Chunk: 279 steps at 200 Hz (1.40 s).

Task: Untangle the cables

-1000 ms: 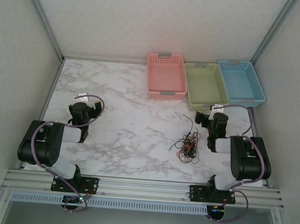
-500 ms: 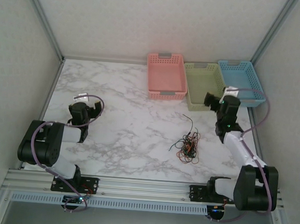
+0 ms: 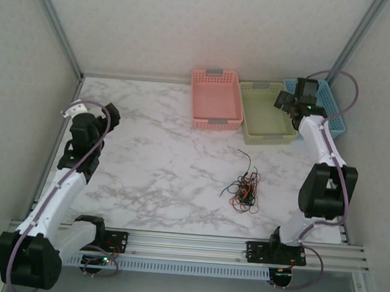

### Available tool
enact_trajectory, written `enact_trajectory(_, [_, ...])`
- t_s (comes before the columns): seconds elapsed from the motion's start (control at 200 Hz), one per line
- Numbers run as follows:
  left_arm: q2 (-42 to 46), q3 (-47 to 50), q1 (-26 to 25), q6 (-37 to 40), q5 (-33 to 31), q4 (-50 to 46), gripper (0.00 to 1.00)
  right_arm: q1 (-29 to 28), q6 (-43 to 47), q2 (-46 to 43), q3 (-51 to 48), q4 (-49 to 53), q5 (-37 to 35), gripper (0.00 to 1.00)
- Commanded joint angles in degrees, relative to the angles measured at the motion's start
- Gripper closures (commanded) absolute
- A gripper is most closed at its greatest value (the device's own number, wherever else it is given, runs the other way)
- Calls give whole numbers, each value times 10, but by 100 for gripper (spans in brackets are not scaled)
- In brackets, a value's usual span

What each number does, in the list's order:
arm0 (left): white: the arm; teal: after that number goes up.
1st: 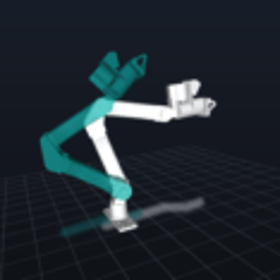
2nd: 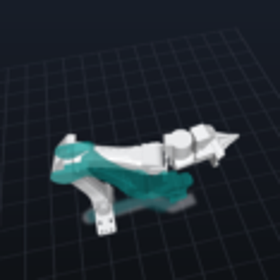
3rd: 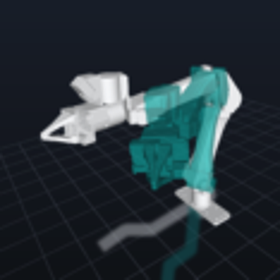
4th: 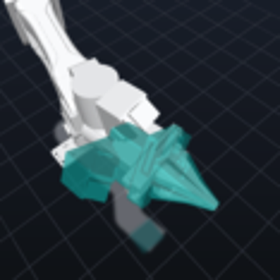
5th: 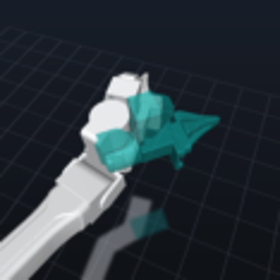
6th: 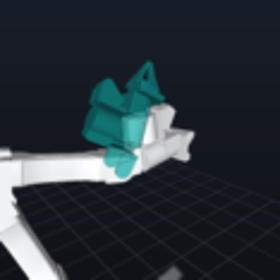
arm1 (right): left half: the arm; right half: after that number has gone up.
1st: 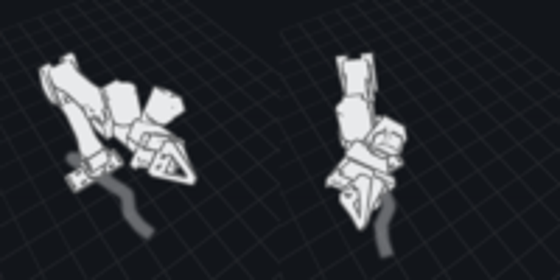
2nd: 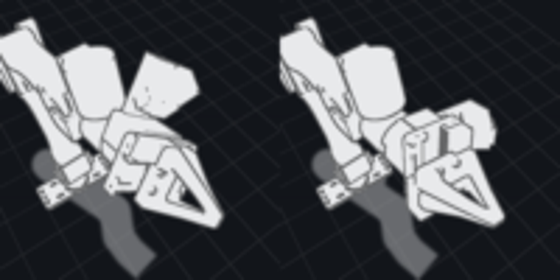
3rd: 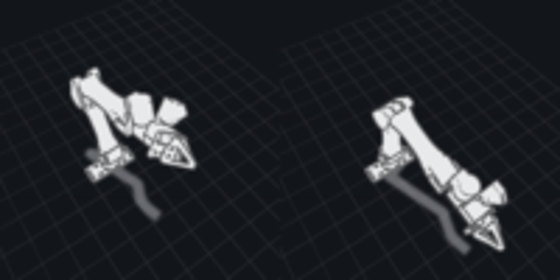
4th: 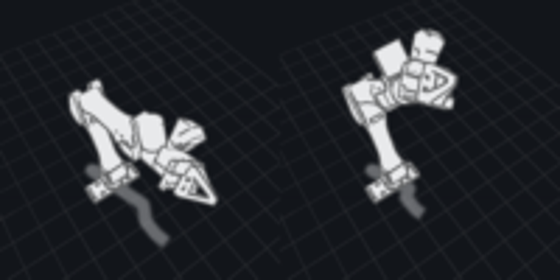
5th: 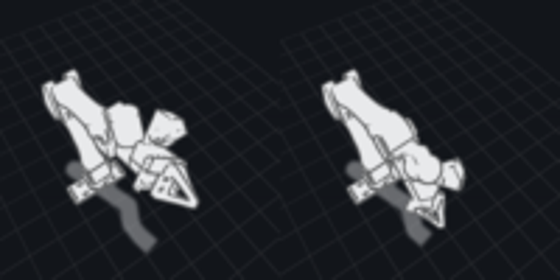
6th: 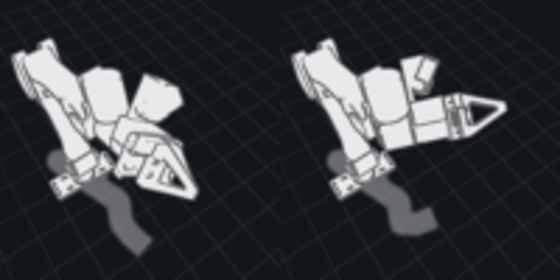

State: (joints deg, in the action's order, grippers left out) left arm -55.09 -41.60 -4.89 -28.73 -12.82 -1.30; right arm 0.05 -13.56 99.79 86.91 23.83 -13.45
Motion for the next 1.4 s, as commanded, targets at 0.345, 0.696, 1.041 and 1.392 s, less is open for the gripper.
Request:
enact_trajectory(0.345, [89, -164, 0, 49, 246, -427, 0, 41, 9, 258, 292, 160, 17, 21])
enact_trajectory(0.696, [183, -117, -10, 100, 223, -459, 0, 47, 58, 405, 448, 245, 24, 33])
enact_trajectory(1.041, [185, -107, -11, 97, 232, -452, 1, 46, 74, 436, 509, 282, 41, 69])
enact_trajectory(1.392, [185, -104, -11, 98, 235, -448, 0, 37, 73, 438, 519, 287, 78, 84])
